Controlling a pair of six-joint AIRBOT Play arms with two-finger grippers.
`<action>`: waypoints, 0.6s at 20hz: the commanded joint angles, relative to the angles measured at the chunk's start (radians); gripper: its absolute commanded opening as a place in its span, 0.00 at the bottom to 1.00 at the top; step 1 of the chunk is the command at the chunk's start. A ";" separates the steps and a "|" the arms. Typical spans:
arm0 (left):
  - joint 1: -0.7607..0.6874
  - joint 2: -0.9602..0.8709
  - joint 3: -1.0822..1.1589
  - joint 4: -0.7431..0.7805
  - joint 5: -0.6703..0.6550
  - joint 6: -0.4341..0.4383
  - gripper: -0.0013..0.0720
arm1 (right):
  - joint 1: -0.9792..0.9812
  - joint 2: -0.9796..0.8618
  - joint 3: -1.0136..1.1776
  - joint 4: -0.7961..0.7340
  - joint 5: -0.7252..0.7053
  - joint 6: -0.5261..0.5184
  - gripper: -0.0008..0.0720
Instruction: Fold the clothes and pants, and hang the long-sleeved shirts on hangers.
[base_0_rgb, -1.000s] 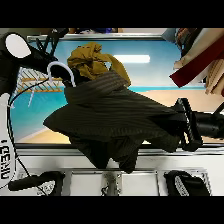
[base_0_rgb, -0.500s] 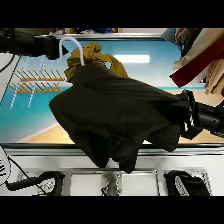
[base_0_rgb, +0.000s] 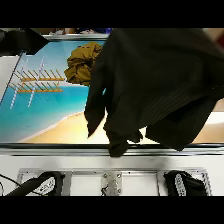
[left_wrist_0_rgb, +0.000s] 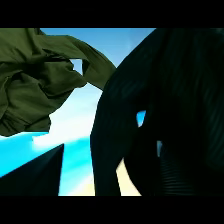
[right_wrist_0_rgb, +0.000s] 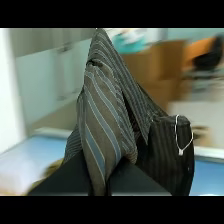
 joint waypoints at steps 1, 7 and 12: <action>-0.017 0.058 -0.068 -0.002 0.063 0.005 0.35 | -0.188 0.076 0.012 -0.115 -0.193 -0.018 0.04; -0.074 0.076 -0.102 -0.002 0.091 0.035 0.04 | -0.434 0.201 0.012 -0.261 -0.445 -0.017 0.04; -0.079 0.076 -0.102 -0.002 0.088 0.056 0.04 | -0.561 0.214 0.012 -0.285 -0.631 -0.018 0.04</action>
